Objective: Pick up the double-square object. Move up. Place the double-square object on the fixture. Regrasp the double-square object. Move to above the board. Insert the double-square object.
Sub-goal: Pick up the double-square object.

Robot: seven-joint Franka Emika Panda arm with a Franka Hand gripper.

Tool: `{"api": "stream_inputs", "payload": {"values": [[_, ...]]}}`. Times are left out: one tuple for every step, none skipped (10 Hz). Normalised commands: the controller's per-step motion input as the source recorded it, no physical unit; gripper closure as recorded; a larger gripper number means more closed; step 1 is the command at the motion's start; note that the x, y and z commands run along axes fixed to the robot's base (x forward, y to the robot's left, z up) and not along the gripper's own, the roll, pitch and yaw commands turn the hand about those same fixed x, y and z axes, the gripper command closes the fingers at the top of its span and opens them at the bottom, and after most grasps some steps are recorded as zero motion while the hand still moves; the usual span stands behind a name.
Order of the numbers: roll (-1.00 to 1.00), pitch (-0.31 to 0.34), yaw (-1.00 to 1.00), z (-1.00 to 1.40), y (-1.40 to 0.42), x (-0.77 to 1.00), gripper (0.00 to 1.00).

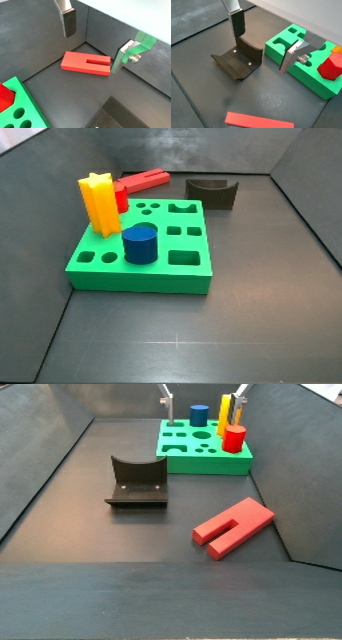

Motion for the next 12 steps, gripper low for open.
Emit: {"api": "stream_inputs", "payload": {"values": [[0.00, 0.086, -0.29, -0.04, 0.01, 0.28, 0.00], [0.00, 0.094, -0.48, -0.08, 0.00, 0.16, 0.00], [0.00, 0.093, -0.67, -0.10, 0.05, 0.00, 0.00], [0.00, 0.089, -0.85, -0.15, 0.06, -0.02, 0.00], [0.00, 0.087, -0.92, -0.17, 0.00, -0.14, 0.00], [0.00, 0.086, -0.94, -0.19, 0.00, -0.13, 0.00], [0.00, 0.111, -0.92, -0.32, 0.03, -0.13, 0.00], [0.00, 0.147, -0.87, -0.49, 0.11, -0.15, 0.00], [-0.01, 0.180, -0.87, -0.62, 0.13, -0.11, 0.00], [-0.05, 0.159, -0.86, -0.74, 0.19, -0.14, 0.00], [-0.07, 0.090, -0.74, -0.92, 0.30, -0.29, 0.00], [-0.07, 0.026, -0.57, -1.00, 0.39, -0.41, 0.00]]}}
